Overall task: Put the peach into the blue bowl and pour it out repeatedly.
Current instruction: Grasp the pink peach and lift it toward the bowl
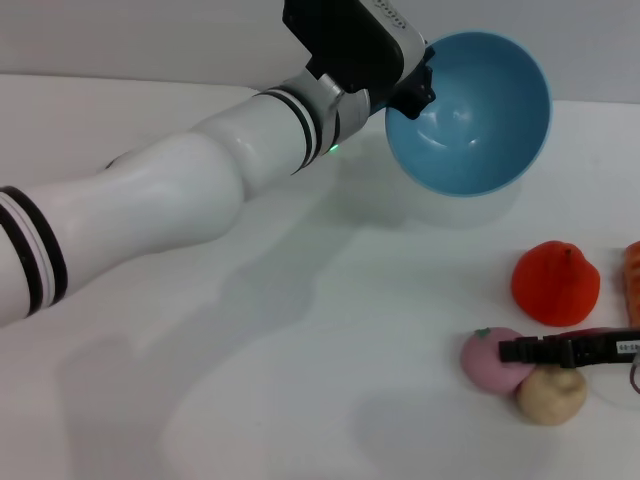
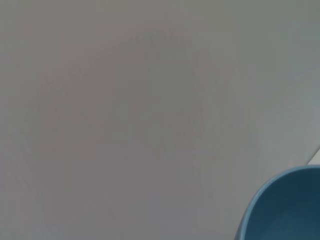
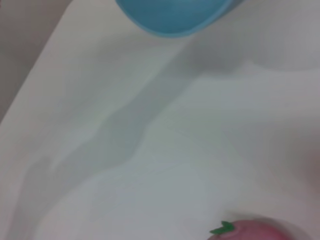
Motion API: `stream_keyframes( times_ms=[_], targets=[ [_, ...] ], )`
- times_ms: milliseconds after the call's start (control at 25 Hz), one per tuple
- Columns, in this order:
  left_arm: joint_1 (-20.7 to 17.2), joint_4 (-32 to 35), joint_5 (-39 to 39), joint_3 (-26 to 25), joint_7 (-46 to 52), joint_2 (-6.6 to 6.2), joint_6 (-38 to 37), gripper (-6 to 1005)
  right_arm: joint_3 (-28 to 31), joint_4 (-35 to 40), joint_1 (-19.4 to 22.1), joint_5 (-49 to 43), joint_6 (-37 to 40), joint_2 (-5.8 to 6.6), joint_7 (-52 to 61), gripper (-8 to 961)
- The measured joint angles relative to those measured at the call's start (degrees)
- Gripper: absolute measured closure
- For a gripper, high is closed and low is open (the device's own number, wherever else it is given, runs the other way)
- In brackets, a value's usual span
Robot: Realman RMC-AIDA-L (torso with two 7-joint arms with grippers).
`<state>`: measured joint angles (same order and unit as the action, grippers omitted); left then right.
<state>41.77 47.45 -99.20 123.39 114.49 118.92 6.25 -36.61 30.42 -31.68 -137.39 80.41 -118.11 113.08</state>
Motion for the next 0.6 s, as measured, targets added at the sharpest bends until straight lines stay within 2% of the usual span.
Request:
stream_keyframes(
  times_ms=[200, 400, 600],
  targets=[
    [0.4, -0.4, 0.1, 0.2, 0.2, 0.1, 0.0, 1000, -0.1, -1.5, -0.1, 0.1, -4.6, -0.37, -1.2, 653],
    [0.5, -0.5, 0.1, 0.3, 0.2, 0.09, -0.2, 1000, -0.1, -2.1, -0.1, 2.9, -5.3, -0.63, -6.5, 659],
    [0.4, -0.5, 0.2, 0.3, 0.2, 0.07, -0.6, 1000, -0.1, -2.1, -0.1, 6.8, -5.1, -0.69, -9.8, 833]
  ],
)
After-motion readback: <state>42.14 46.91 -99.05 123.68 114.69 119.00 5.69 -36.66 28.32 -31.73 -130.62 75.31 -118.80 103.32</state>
